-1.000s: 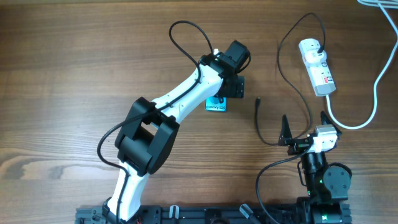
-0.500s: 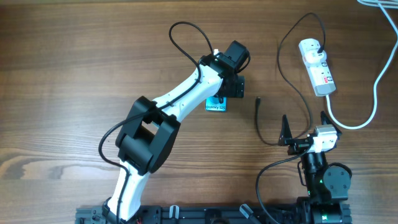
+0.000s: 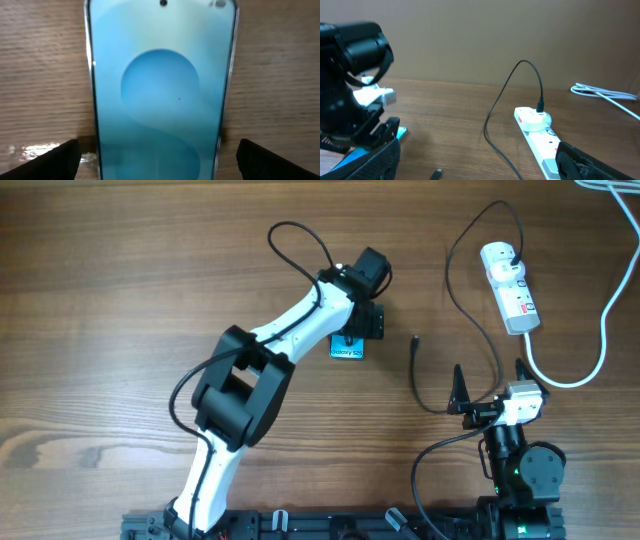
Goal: Plug charger to phone and switch on socket
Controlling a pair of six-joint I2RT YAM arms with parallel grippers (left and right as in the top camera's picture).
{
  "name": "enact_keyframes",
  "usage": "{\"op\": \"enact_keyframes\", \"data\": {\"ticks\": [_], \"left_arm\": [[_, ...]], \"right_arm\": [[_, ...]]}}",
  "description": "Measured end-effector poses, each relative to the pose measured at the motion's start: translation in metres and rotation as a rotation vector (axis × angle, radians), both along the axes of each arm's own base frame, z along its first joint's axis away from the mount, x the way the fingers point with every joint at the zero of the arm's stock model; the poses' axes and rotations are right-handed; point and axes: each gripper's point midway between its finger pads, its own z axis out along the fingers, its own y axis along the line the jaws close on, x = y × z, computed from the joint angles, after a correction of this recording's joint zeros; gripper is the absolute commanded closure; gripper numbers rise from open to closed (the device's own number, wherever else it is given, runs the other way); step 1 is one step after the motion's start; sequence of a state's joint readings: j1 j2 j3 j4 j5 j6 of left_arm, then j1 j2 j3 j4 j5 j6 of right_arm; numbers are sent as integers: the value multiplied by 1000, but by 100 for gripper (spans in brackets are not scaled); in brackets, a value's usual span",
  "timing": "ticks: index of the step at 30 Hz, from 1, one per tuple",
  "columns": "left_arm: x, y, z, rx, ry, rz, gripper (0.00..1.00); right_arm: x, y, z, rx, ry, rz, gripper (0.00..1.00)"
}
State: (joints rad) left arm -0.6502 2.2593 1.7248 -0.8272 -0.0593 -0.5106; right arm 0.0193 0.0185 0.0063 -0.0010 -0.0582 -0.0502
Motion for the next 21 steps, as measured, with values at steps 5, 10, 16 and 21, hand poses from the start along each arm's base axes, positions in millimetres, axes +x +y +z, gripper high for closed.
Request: {"op": "enact_keyframes", "data": {"ticks": [5, 10, 16, 21], "left_arm": [[-4, -6, 0, -4, 1, -14, 0], [-4, -6, 0, -5, 2, -14, 0], [-6, -4, 0, 6, 8, -14, 0], [-10, 2, -1, 48, 9, -16, 0]], "right_arm": [[0, 0, 0, 0, 0, 0, 0], [0, 0, 0, 0, 0, 0, 0], [0, 0, 0, 0, 0, 0, 0], [0, 0, 0, 0, 0, 0, 0]]}}
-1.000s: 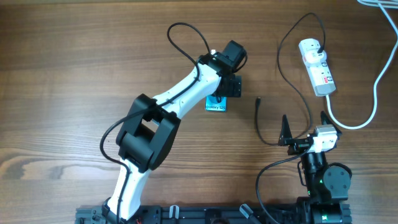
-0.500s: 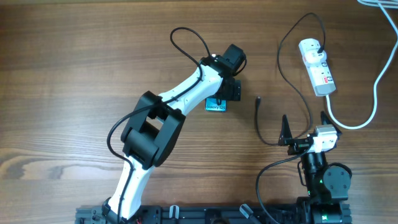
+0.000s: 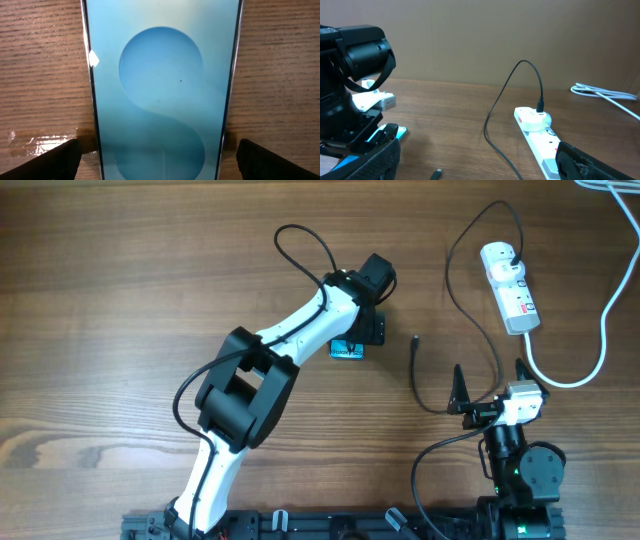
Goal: Plug charger to phone and switch on socket
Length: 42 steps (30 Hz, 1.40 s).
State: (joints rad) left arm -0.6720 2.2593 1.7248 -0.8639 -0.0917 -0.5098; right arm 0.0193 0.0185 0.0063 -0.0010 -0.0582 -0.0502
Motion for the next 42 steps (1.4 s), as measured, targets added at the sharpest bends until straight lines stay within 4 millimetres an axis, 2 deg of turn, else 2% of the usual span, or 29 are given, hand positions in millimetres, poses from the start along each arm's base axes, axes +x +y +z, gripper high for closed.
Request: {"op": "enact_keyframes", "data": {"ticks": [13, 27, 34, 42], "left_arm": [[1, -2, 1, 10, -19, -6, 0], [10, 8, 3, 70, -70, -4, 0], [7, -3, 2, 16, -50, -21, 0], [5, -6, 2, 0, -37, -25, 0]], "right_arm": [[0, 0, 0, 0, 0, 0, 0], [0, 0, 0, 0, 0, 0, 0], [0, 0, 0, 0, 0, 0, 0], [0, 0, 0, 0, 0, 0, 0]]}}
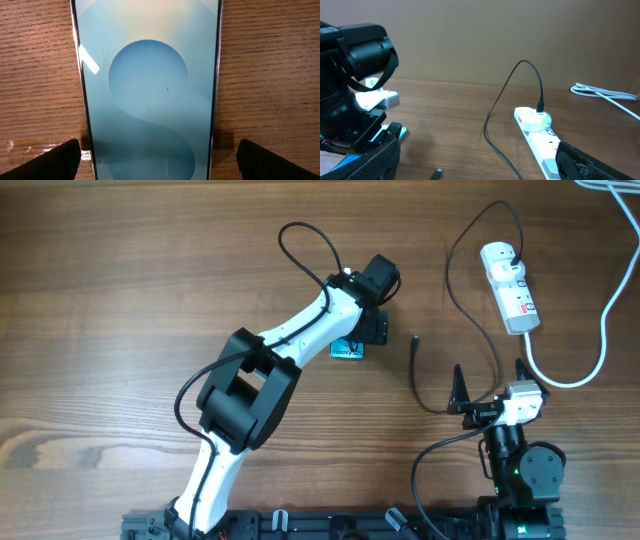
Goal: Plug charger to phone and switch on socket
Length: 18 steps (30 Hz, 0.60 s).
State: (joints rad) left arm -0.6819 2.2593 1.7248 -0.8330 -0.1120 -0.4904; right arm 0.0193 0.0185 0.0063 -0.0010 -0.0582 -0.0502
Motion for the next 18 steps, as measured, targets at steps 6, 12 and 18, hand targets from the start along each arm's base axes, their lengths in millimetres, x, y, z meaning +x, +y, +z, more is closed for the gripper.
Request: {"op": "enact_keyframes", "data": {"ticks": [6, 12, 18], "left_arm": [[-1, -1, -1, -3, 5, -1, 0], [-2, 2, -5, 13, 16, -7, 0], [-2, 2, -5, 14, 17, -7, 0]], "right_arm": [[0, 0, 0, 0, 0, 0, 0], [0, 0, 0, 0, 0, 0, 0], [0, 0, 0, 0, 0, 0, 0]]}}
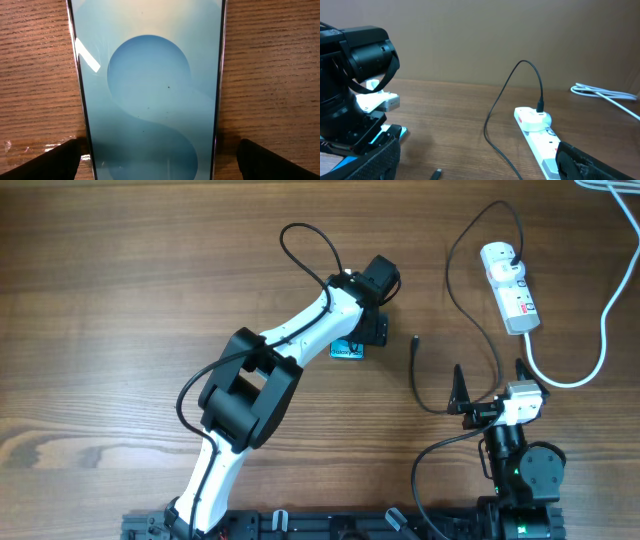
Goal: Plug charger to phone and switch on socket
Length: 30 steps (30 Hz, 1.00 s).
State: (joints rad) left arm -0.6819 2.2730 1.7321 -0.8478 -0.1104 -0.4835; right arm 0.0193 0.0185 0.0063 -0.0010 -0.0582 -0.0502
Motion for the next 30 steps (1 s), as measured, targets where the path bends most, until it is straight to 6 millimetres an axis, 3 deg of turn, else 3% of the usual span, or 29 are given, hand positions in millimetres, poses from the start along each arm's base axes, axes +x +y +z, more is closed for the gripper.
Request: {"op": "enact_keyframes", "data": {"ticks": [30], "left_arm": [[1, -1, 0, -2, -2, 0, 13]], "right_arm": [[0, 0, 0, 0, 0, 0, 0]]}}
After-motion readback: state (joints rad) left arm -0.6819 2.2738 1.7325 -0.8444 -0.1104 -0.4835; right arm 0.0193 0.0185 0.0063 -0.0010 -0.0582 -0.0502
